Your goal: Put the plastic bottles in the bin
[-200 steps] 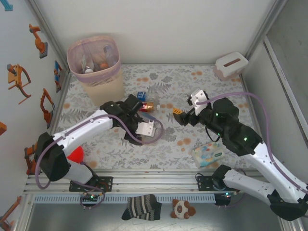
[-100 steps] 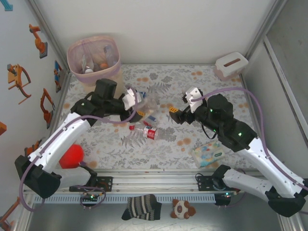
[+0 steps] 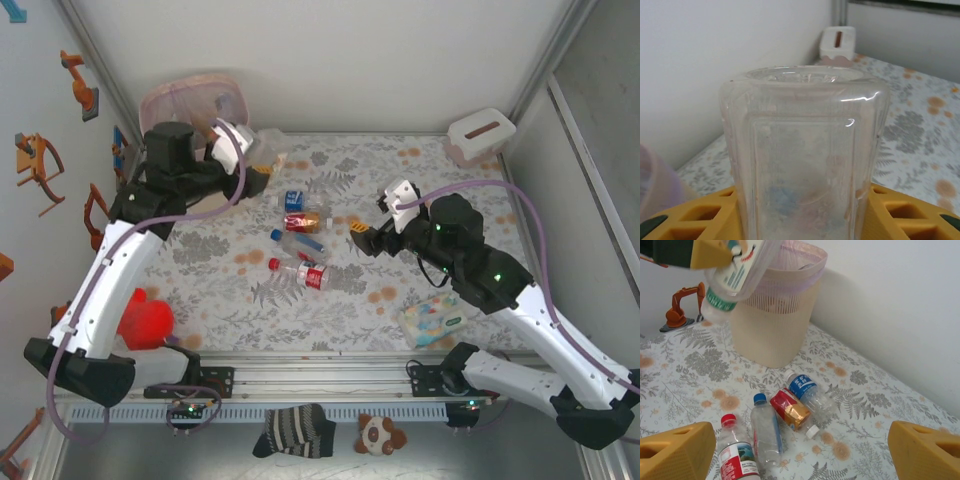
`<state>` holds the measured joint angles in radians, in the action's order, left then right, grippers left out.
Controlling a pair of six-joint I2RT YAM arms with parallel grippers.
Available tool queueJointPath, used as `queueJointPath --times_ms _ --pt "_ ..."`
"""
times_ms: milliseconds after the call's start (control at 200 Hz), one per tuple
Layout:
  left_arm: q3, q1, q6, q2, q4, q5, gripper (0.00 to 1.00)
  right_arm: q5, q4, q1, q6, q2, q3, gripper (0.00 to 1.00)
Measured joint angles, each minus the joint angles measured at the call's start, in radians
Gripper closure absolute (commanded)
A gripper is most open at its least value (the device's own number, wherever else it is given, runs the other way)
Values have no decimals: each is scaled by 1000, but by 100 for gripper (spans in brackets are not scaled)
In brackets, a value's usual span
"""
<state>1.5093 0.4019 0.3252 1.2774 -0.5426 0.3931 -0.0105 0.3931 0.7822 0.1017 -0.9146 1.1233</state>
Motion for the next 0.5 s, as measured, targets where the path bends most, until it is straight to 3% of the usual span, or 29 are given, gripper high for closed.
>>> queueJointPath --times_ms 210,501 --pt "137 -91 -147 104 21 -95 50 3 -2 0 0 -3 5 12" --pt "267 -280 -451 257 64 -109 57 15 -8 0 -8 -16 18 12"
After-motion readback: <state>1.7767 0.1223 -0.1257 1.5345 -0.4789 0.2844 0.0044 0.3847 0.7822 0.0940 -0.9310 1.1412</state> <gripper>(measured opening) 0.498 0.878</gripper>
